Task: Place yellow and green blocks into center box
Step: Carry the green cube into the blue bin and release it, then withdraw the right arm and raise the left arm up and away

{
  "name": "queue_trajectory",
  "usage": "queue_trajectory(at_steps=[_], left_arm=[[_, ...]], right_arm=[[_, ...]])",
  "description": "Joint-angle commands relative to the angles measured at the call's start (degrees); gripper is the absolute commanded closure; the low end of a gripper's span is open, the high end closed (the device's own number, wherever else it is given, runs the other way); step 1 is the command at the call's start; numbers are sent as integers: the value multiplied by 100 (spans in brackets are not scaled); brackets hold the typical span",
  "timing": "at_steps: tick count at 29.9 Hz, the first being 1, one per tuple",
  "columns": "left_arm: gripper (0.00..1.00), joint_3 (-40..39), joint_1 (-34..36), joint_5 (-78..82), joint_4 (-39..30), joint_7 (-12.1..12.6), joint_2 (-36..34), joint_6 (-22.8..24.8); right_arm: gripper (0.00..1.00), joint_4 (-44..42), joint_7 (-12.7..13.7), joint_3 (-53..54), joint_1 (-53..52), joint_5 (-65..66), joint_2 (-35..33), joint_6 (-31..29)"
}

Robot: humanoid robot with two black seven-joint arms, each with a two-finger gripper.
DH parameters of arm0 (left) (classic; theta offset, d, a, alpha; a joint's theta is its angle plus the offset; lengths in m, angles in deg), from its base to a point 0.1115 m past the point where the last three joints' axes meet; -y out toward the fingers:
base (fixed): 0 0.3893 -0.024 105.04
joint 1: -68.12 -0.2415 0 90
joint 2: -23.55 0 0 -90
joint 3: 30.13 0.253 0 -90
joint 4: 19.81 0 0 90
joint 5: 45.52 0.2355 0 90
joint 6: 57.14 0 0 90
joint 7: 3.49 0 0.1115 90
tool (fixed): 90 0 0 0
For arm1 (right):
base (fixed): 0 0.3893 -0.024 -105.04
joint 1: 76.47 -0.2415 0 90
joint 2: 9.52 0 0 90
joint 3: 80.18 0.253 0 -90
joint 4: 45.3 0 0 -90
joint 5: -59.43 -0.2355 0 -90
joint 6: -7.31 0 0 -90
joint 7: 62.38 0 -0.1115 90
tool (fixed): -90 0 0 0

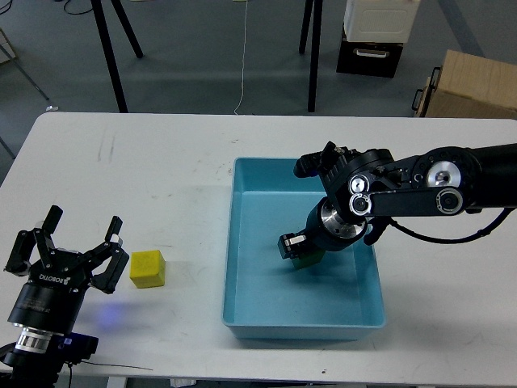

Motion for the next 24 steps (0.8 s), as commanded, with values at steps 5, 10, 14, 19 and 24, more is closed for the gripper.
queue_trajectory(at_steps=[5, 10, 14, 19, 24], left_arm=[[0, 9, 0, 7, 0, 0, 0, 0], [0, 9, 26, 7, 0, 9, 0, 0], [0, 141, 70, 86, 0, 9, 9, 0], [0, 176, 79, 103, -9, 9, 9, 0], [0, 167, 123, 103, 0, 0, -26, 0]], right_arm=[[2, -232, 0, 448, -87, -229, -329, 1], [2, -653, 0, 1300, -246, -634, -1014, 1], [1, -847, 0, 2363, -158, -985, -1752, 1], [0, -1093, 0, 3514, 447, -1758, -2464, 10], [1, -1883, 0, 5666, 1668, -2794, -2685, -51]])
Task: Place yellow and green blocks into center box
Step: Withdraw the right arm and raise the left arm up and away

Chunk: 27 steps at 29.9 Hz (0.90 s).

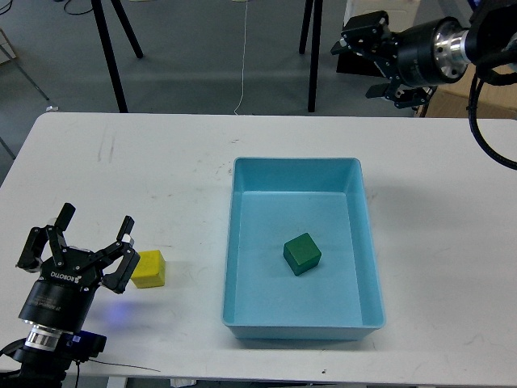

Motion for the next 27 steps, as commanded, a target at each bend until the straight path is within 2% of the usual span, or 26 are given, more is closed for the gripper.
queue_trajectory(at_steps=[1, 4, 5, 8, 10, 12, 17, 22, 27], left_arm=[[0, -9, 25, -9, 0, -8, -19, 0], [0, -9, 42, 0, 0, -8, -19, 0], [0, -9, 51, -9, 0, -8, -19, 0], [0, -9, 95, -9, 0, -8, -19, 0], [0, -17, 104, -9, 0, -17, -19, 0], [0, -35, 104, -9, 0, -8, -28, 0], [0, -26, 113, -9, 0, 35, -63, 0], [0, -26, 148, -9, 0, -17, -63, 0], [0, -105, 148, -18, -53, -17, -63, 0]], right_arm=[[0, -623, -1, 1737, 947, -963, -102, -66], [0, -747, -6, 2837, 1738, -1834, -163, -75], [0, -747, -93, 3162, 1984, -2036, -242, -127], [0, -668, -663, 4199, 3020, -2537, -410, -660], [0, -599, -1041, 4954, 3784, -2888, -480, -660], [0, -423, -1235, 5553, 4628, -3197, -603, -660], [0, 463, -1403, 6818, 6824, -3803, -472, -660], [0, 1553, -1482, 7945, 8715, -3892, 608, -660], [0, 2398, -1482, 8262, 10017, -3901, 1627, -660]])
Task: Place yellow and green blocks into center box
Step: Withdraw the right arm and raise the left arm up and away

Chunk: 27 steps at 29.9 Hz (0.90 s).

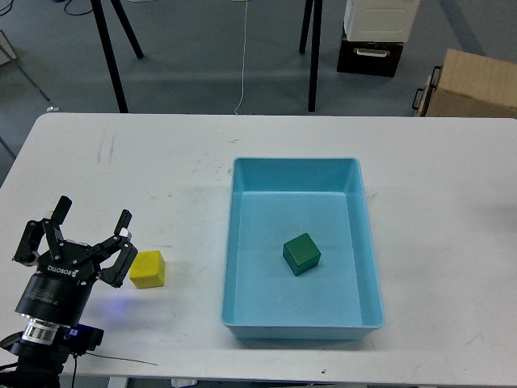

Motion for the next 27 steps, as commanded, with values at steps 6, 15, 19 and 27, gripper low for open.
queue_trajectory(at_steps=[6, 15, 19, 27], left_arm=[[0, -117, -17, -17, -24, 5, 18, 0], [0, -758, 535, -34, 388, 119, -26, 0], [0, -969, 878, -87, 1161, 294, -193, 0], [0, -1583, 1248, -412, 785, 225, -868, 0]], right_arm=[[0, 421, 2, 65, 991, 8, 823, 1], [0, 439, 2, -14, 965, 140, 438, 1], [0, 439, 2, -58, 956, 140, 50, 1], [0, 439, 2, -111, 965, 149, 120, 1]])
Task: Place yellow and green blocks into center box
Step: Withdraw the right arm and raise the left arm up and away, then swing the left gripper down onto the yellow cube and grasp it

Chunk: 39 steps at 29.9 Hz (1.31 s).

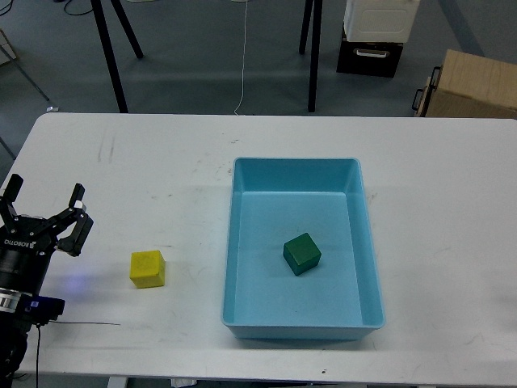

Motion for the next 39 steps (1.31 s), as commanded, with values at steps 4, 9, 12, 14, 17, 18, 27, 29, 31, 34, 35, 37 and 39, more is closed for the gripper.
queue_trajectory(at_steps=[4, 9, 12, 14, 17, 18, 27, 29, 31, 34, 35, 37, 39], left_arm=[[0, -413, 390, -253, -418, -16, -1550, 0], [0, -211, 722, 53, -384, 46, -3053, 0], [0, 569, 1468, 668, -217, 37, -3661, 0], [0, 1350, 2275, 1099, -68, 37, -3724, 0], [0, 2642, 3489, 1574, 301, 20, -3742, 0], [0, 3108, 3919, 1689, 441, 20, -3742, 0], [0, 6044, 6645, 2646, 900, 142, -3768, 0], [0, 6809, 7208, 2971, 900, 143, -3733, 0], [0, 7643, 7822, 3436, 891, 134, -3672, 0], [0, 8541, 8509, 3938, 891, 125, -3365, 0], [0, 8831, 8694, 4035, 891, 134, -3285, 0], [0, 9394, 9002, 4194, 891, 134, -3153, 0], [0, 10017, 9301, 4448, 865, 151, -2917, 0]], right_arm=[[0, -8, 0, -148, -12, 18, 172, 0], [0, -17, 0, -148, -21, 9, 225, 0], [0, -17, 0, -148, -21, 9, 260, 0], [0, -17, 0, -148, -21, 9, 348, 0], [0, -17, 0, -131, -21, 9, 374, 0], [0, -17, 0, -140, -21, 9, 375, 0], [0, -52, 8, -157, -3, 9, 471, 0], [0, -52, 17, -166, -12, 18, 585, 0], [0, -52, 26, -210, -12, 26, 656, 0], [0, -52, 26, -298, -21, 44, 691, 0], [0, -44, 26, -315, -21, 53, 717, 0], [0, -43, 26, -324, -29, 53, 744, 0], [0, -43, 26, -324, -21, 53, 752, 0]])
